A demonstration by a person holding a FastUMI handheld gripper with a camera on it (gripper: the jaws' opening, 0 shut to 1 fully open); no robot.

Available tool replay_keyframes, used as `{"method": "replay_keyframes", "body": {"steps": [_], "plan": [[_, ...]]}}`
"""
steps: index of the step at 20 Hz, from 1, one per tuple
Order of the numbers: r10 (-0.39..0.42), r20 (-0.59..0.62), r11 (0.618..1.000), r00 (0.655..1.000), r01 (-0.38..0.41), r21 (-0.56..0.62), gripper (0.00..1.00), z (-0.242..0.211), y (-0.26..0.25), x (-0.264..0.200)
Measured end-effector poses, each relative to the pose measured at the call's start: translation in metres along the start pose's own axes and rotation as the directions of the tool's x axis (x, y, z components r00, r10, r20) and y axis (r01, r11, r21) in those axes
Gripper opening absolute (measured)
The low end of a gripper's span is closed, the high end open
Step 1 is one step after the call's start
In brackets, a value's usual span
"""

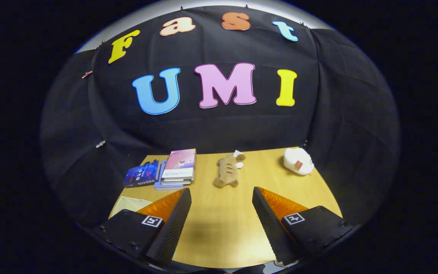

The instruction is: Open the storage box then place both shoes into the box .Put the left shoe in first, then the right shoe, with the right side of both shoes facing outward in a uniform manner.

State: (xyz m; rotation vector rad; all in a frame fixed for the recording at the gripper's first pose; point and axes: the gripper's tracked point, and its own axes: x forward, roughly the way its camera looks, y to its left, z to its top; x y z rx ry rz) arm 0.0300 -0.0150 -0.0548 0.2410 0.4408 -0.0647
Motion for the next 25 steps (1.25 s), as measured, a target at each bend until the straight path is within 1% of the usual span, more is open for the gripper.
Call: {"method": "replay_keyframes", "body": {"steps": [2,4,7,8,14,20,22,23,25], "plan": [[-0.042,0.061,0.998,0.997,0.045,-0.05,0.99,0.011,-0.019,-0.004],[-0.063,0.121,0.993,0.991,0.074,-0.088,0.99,0.023,-0.031,-0.01],[-0.051,0.201,0.99,0.978,0.076,-0.119,0.99,0.041,-0.047,-0.021],[-0.04,0.223,0.989,0.974,0.07,-0.13,0.97,0.045,-0.051,-0.025],[0.007,0.307,0.988,0.952,0.04,-0.146,0.98,0.046,-0.072,-0.04],[0.063,0.3,0.988,0.952,-0.017,-0.152,0.98,0.028,-0.084,-0.024],[0.092,0.295,0.989,0.951,-0.052,-0.141,0.98,0.027,-0.084,-0.021],[0.111,0.299,0.987,0.948,-0.071,-0.141,0.98,0.029,-0.082,-0.022],[0.13,0.312,0.983,0.941,-0.082,-0.162,0.98,0.03,-0.089,-0.024]]}}
